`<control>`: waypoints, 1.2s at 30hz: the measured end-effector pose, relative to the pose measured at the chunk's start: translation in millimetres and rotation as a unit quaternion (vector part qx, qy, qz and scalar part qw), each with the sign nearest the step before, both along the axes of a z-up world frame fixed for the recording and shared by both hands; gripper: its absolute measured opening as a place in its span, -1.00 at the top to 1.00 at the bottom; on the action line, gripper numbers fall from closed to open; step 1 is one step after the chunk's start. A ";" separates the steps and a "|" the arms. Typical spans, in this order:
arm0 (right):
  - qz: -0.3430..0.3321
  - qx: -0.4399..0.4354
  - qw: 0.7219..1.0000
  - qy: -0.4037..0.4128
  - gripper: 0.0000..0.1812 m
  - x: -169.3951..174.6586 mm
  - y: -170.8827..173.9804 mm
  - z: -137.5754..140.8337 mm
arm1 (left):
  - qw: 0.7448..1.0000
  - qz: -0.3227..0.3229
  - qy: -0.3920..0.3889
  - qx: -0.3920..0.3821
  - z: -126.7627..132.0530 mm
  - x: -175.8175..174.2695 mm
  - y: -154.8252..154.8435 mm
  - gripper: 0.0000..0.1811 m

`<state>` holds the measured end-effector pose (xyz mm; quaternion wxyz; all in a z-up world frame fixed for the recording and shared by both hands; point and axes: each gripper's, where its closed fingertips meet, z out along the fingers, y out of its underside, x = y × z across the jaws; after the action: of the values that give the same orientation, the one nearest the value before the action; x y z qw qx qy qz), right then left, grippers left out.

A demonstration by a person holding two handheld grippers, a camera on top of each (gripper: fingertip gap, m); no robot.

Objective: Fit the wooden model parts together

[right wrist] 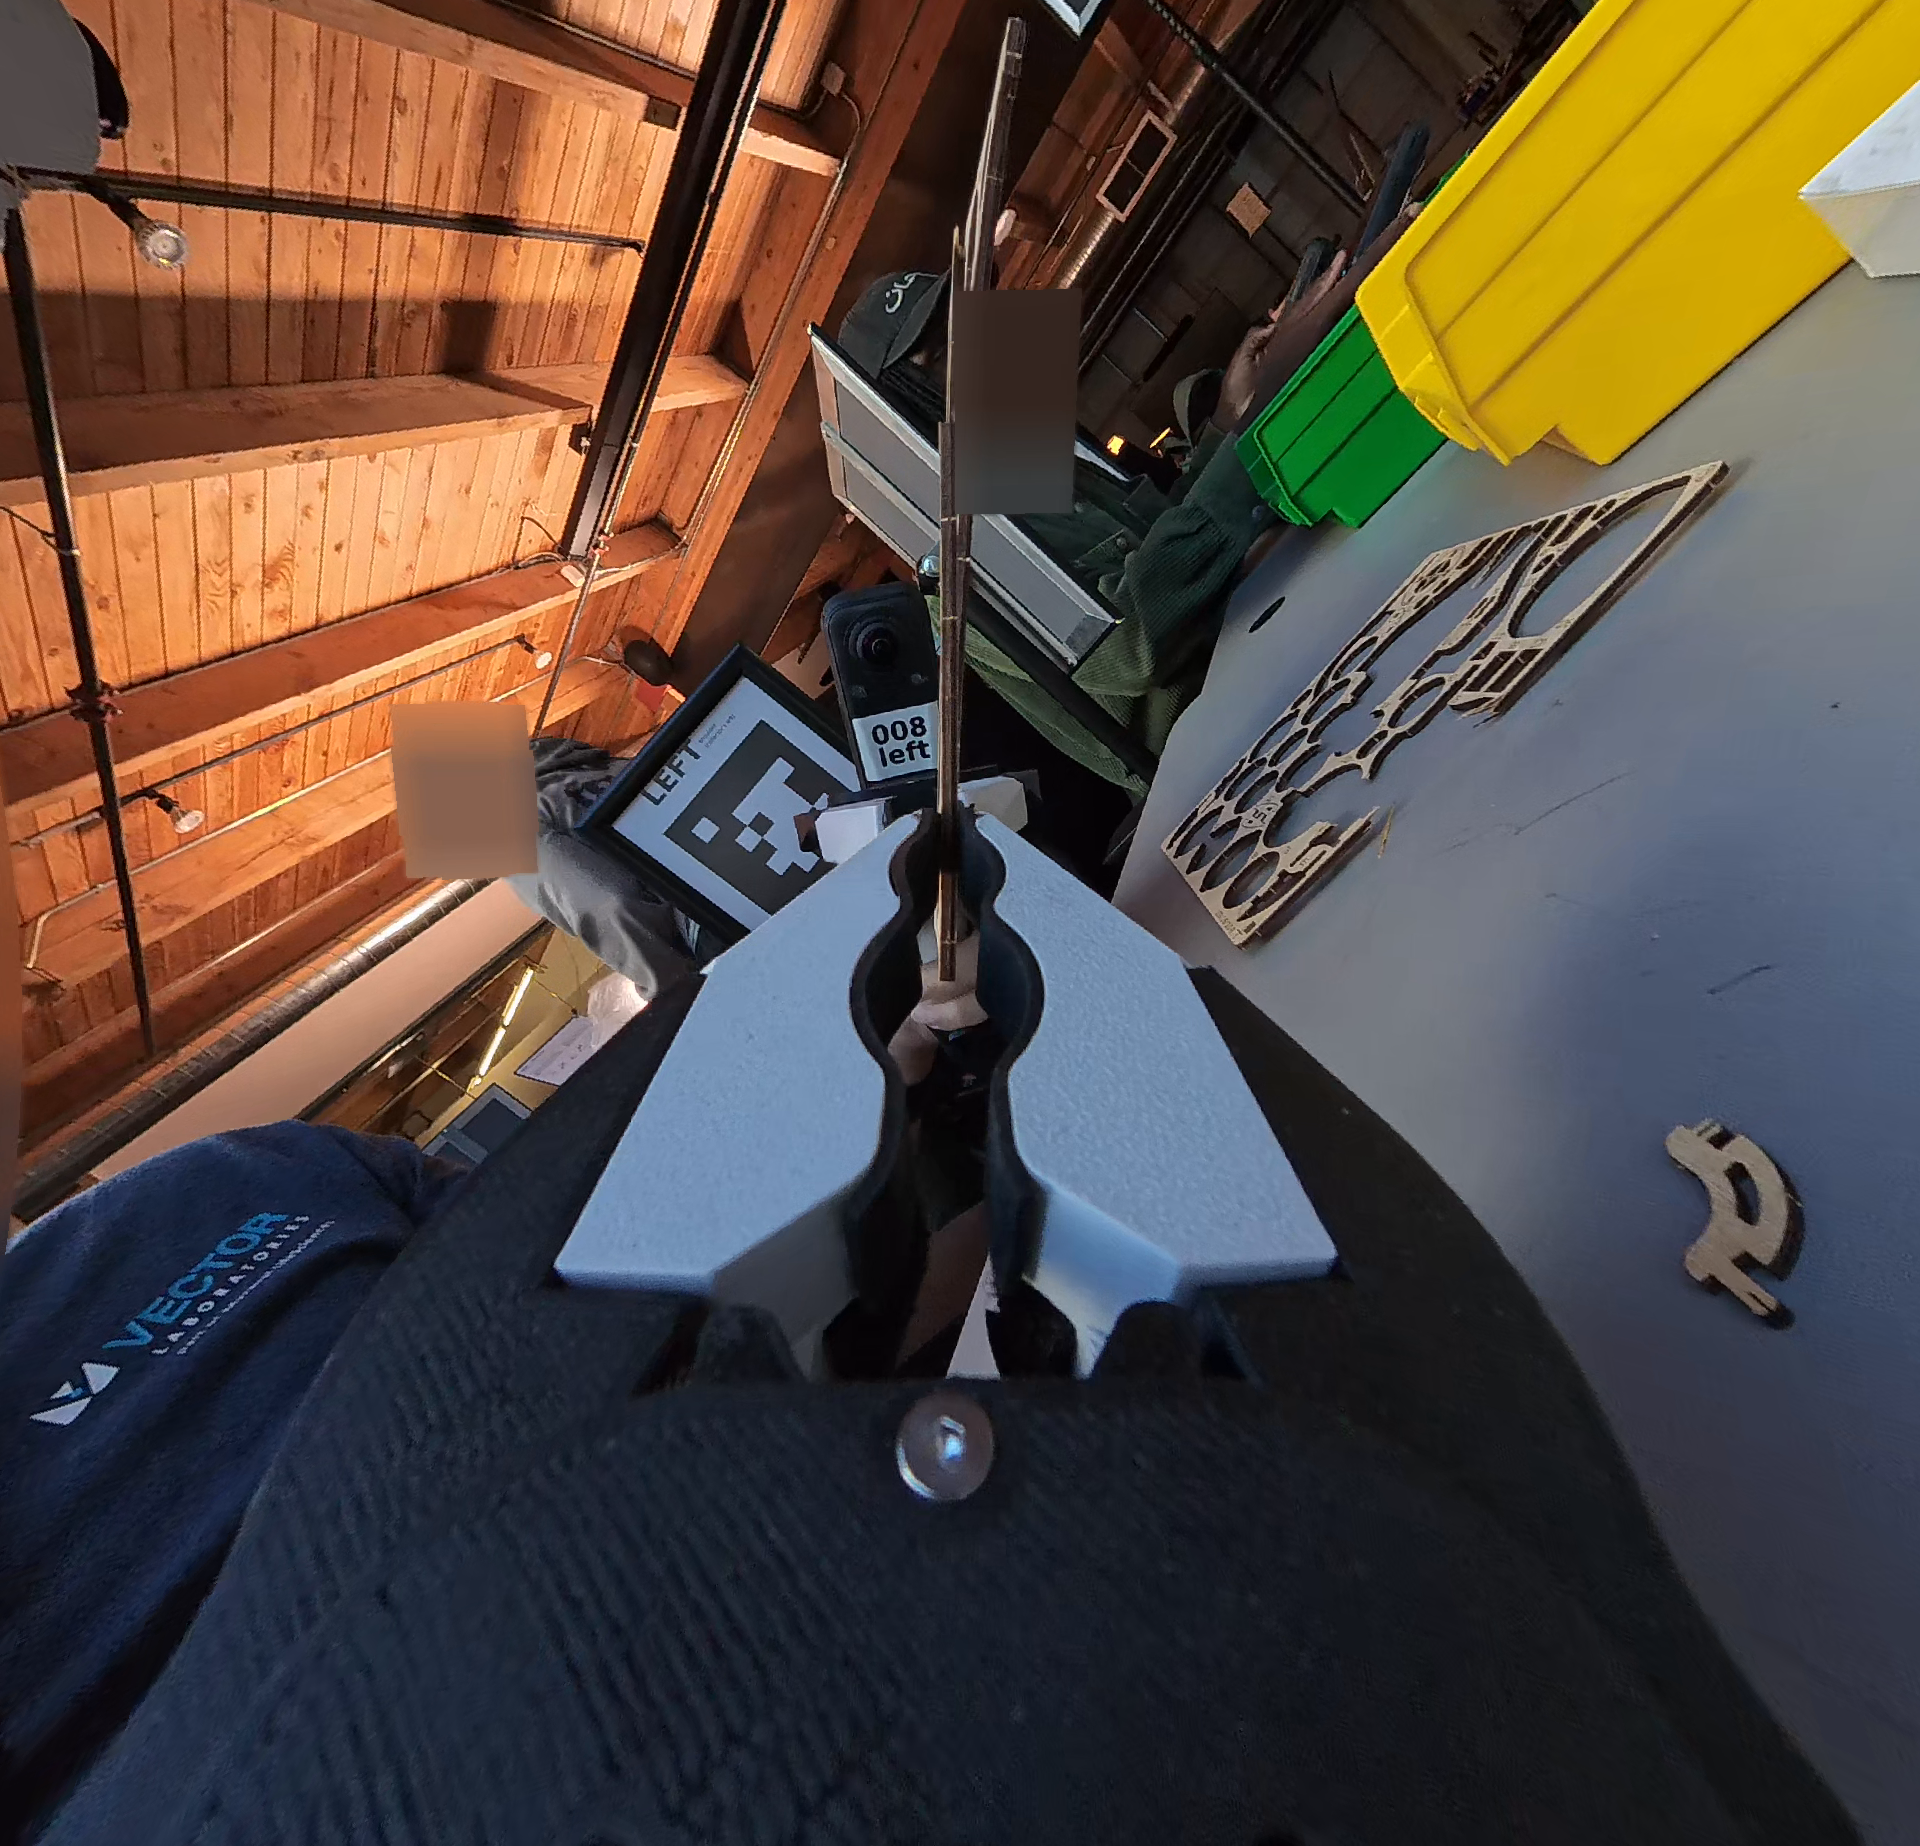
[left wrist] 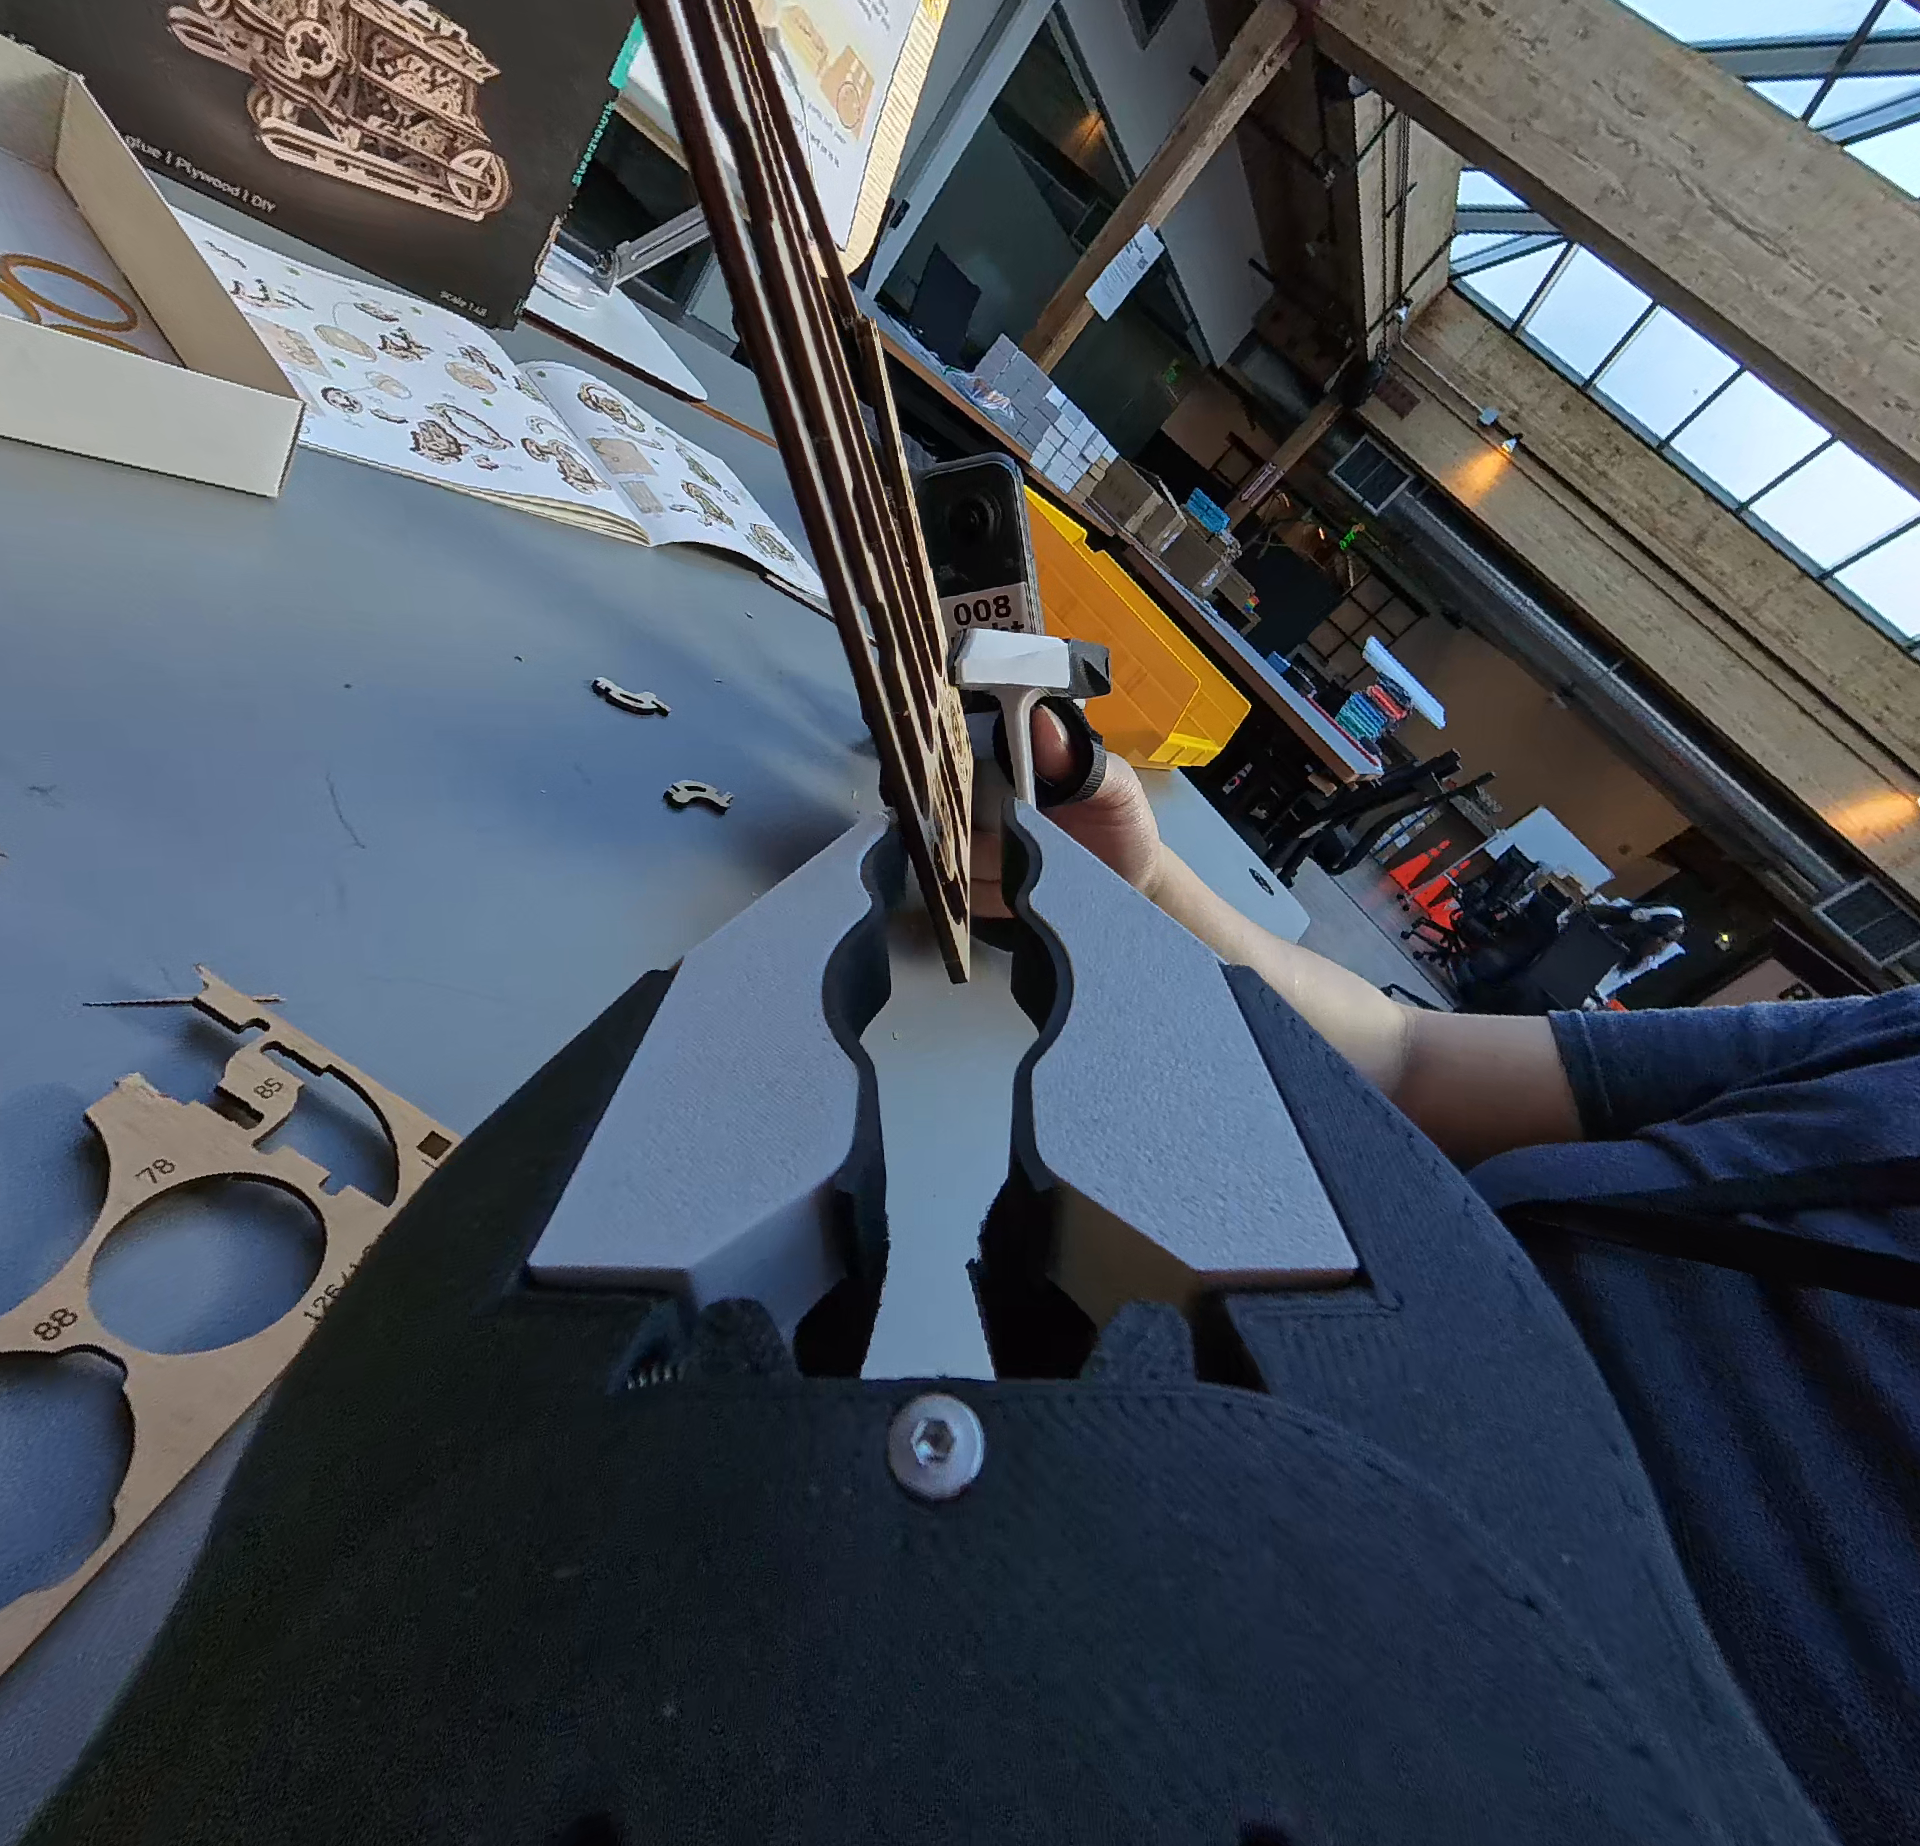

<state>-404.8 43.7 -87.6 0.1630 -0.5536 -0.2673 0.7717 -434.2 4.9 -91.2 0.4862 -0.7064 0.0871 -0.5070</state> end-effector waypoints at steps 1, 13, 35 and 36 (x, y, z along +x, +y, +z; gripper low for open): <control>0.000 -0.001 1.000 0.000 0.99 0.1 0.2 0.1 | 1.000 -0.001 0.000 -0.001 -0.5 1.0 0.1 0.83; 0.007 -0.011 1.000 0.011 0.99 0.8 -0.9 3.3 | 1.000 -0.018 0.002 -0.002 -5.5 22.6 4.1 0.94; 0.033 -0.016 0.999 0.005 0.99 -2.8 -8.8 -0.6 | 1.000 0.008 -0.023 0.001 0.8 23.0 15.8 0.98; 0.035 -0.017 0.999 0.006 0.99 -2.7 -8.9 -0.5 | 1.000 0.007 -0.023 -0.001 0.9 23.1 15.8 0.98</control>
<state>-407.5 34.8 -88.1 0.1282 -0.5424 -0.2722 0.7844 -411.2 20.6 -90.3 0.4913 -0.6953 0.0701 -0.5199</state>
